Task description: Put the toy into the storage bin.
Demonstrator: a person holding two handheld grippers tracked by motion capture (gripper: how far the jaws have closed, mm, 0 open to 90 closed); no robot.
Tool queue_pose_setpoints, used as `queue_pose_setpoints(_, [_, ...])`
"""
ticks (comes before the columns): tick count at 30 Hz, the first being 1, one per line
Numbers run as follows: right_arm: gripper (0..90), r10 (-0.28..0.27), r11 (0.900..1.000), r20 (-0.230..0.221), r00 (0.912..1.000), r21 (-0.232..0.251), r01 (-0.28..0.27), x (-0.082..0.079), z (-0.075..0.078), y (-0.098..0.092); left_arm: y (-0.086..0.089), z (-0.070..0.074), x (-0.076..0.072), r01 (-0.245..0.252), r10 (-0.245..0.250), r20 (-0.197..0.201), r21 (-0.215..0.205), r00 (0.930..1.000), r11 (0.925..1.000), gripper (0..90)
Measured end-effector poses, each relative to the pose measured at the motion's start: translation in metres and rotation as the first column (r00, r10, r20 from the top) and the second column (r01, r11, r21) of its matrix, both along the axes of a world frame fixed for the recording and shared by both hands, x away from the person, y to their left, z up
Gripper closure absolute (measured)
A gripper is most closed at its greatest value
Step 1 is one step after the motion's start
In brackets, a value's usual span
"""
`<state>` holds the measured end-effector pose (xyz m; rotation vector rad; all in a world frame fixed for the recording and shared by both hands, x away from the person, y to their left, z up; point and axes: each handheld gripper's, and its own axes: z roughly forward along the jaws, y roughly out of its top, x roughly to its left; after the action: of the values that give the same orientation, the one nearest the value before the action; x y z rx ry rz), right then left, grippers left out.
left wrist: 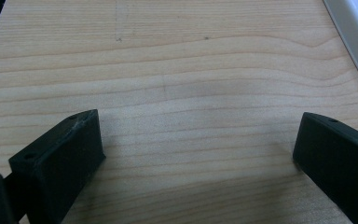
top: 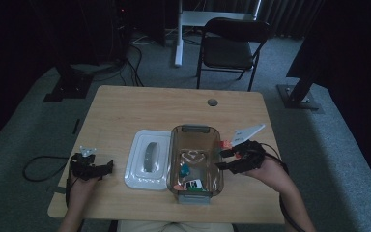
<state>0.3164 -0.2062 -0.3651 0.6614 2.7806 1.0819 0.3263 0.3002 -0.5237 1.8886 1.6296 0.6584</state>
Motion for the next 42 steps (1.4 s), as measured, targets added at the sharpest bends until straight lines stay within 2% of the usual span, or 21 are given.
queue_pose_setpoints(2, [50.1,-0.057,0.998,0.001,0.9984,0.011,0.057,0.004,-0.001,-0.014,0.000,0.000,0.000,0.000,0.000,0.000,0.000,1.0000,1.0000,2.0])
queue_pose_setpoints(5, [50.1,-0.144,0.989,-0.010,0.9896,0.021,0.144,0.013,-0.008,-0.036,0.000,0.000,0.000,0.000,0.000,0.000,0.000,1.0000,1.0000,2.0])
queue_pose_setpoints(9, [50.1,-0.262,0.965,-0.038,0.9644,0.021,0.263,0.026,-0.023,-0.060,0.000,0.000,0.000,0.000,0.000,0.001,-0.001,1.0000,1.0000,2.0])
queue_pose_setpoints(10, [50.1,-0.262,0.965,-0.038,0.9644,0.021,0.263,0.026,-0.023,-0.060,0.000,0.000,0.000,0.000,0.000,0.001,-0.001,1.0000,1.0000,2.0])
queue_pose_setpoints(11, [50.2,-0.287,0.957,-0.046,0.9568,0.024,0.289,0.029,-0.028,-0.065,0.000,0.000,0.000,0.000,0.000,0.000,0.000,1.0000,1.0000,2.0])
queue_pose_setpoints(12, [50.1,-0.339,0.940,-0.060,0.9389,0.021,0.341,0.034,-0.038,-0.073,0.000,0.000,0.000,0.000,0.000,0.000,0.000,1.0000,1.0000,2.0])
queue_pose_setpoints(18, [49.8,-0.458,0.889,-0.087,0.8849,-0.027,0.457,0.048,-0.069,-0.086,0.000,0.000,0.000,-0.001,0.001,0.000,0.000,1.0000,1.0000,2.0])
queue_pose_setpoints(22, [48.9,-0.514,0.858,-0.106,0.8514,-0.043,0.512,0.056,-0.088,-0.088,0.000,0.000,0.000,0.000,0.000,0.000,0.000,1.0000,1.0000,2.0])
queue_pose_setpoints(25, [48.4,-0.545,0.838,-0.113,0.8308,-0.058,0.542,0.061,-0.099,-0.086,0.000,0.000,0.000,0.000,0.000,0.000,0.000,1.0000,1.0000,2.0])
queue_pose_setpoints(26, [48.1,-0.549,0.835,-0.115,0.8276,-0.058,0.547,0.063,-0.102,-0.086,0.000,0.000,0.000,0.000,0.000,0.000,0.000,1.0000,1.0000,2.0])
queue_pose_setpoints(30, [47.6,-0.581,0.814,-0.125,0.8039,-0.082,0.576,0.069,-0.113,-0.081,0.000,0.000,0.000,0.000,0.000,0.000,0.000,1.0000,1.0000,2.0])
queue_pose_setpoints(32, [47.5,-0.589,0.808,-0.126,0.7982,-0.092,0.582,0.071,-0.118,-0.080,0.000,0.000,0.000,0.000,0.000,0.000,0.000,1.0000,1.0000,2.0])
queue_pose_setpoints(34, [47.5,-0.590,0.808,-0.127,0.7974,-0.089,0.583,0.072,-0.120,-0.079,0.000,0.000,0.000,0.000,0.000,0.001,0.000,1.0000,1.0000,2.0])
queue_pose_setpoints(35, [47.5,-0.595,0.804,-0.131,0.7930,-0.091,0.588,0.073,-0.122,-0.078,0.000,0.000,0.000,0.000,0.000,0.001,0.000,1.0000,1.0000,2.0])
queue_pose_setpoints(36, [47.5,-0.595,0.804,-0.131,0.7930,-0.091,0.588,0.073,-0.122,-0.078,0.000,0.000,0.000,-0.001,0.001,0.001,-0.001,1.0000,1.0000,2.0])
queue_pose_setpoints(37, [47.5,-0.604,0.797,-0.128,0.7868,-0.093,0.597,0.075,-0.124,-0.076,0.000,0.000,0.000,-0.001,0.001,0.001,-0.001,1.0000,1.0000,2.0])
queue_pose_setpoints(40, [47.3,-0.610,0.792,-0.117,0.7833,-0.101,0.602,0.078,-0.127,-0.072,0.000,0.000,0.000,0.000,0.000,0.000,0.000,1.0000,1.0000,2.0])
queue_pose_setpoints(42, [47.4,-0.613,0.790,-0.106,0.7831,-0.123,0.601,0.081,-0.130,-0.068,0.000,0.000,0.000,0.000,0.000,0.000,0.000,1.0000,1.0000,2.0])
